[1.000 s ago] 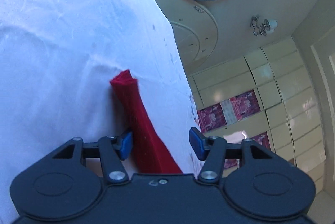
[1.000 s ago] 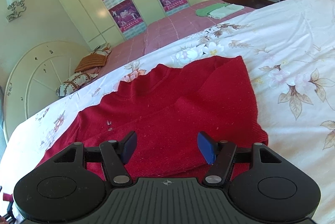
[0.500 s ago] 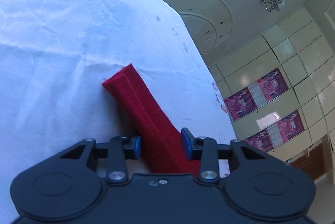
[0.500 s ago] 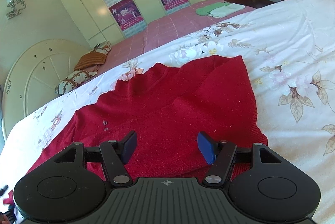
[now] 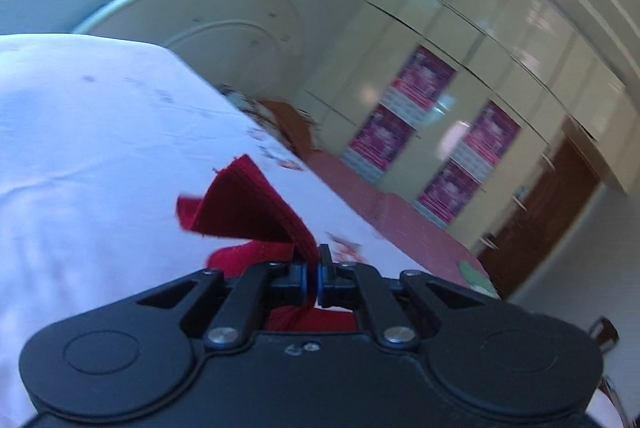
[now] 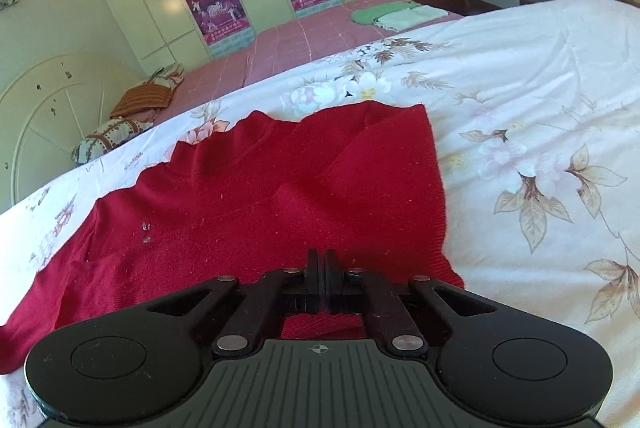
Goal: Fold small clothes
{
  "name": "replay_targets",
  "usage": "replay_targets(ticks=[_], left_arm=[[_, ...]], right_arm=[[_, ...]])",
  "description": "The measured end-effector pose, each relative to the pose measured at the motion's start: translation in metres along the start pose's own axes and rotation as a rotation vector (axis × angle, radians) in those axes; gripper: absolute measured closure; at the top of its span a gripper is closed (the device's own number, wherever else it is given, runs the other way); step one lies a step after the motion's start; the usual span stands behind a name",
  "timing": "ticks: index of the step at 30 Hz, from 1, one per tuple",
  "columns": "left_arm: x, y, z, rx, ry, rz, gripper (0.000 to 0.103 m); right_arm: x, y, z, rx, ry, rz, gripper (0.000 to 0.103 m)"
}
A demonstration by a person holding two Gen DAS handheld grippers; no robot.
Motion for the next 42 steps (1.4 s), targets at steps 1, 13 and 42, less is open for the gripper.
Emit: replay_targets(ticks=[1,13,42], left_arm=[[0.008,0.009,0.02,0.05,0.024,-0.032,0.099],[0.14,0.103,0.187,0.312,0.361,-0.441,0.099],[0.138,0.05,0.072,0.079,0.396,-0.447,0.045]], right_arm=[[-0.001,-0.001,0.003,-0.002,0.006,0.0,0.101],[-0.013,-0.03,0.044,-0.04,0.047,0.025,0.101],[-0.009,0.012,0.01,-0.208,0.07,-0.132,0.097]])
Point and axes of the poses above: each gripper's, at about its wrist camera, not at the fingertips, and y roughly the way its jaws point, z to its right, x to its underside, the point moved 1 cm from there along y, roughly the way its jaws point, and after that the axes turned 10 degrees about x, right-handed, at the moved point
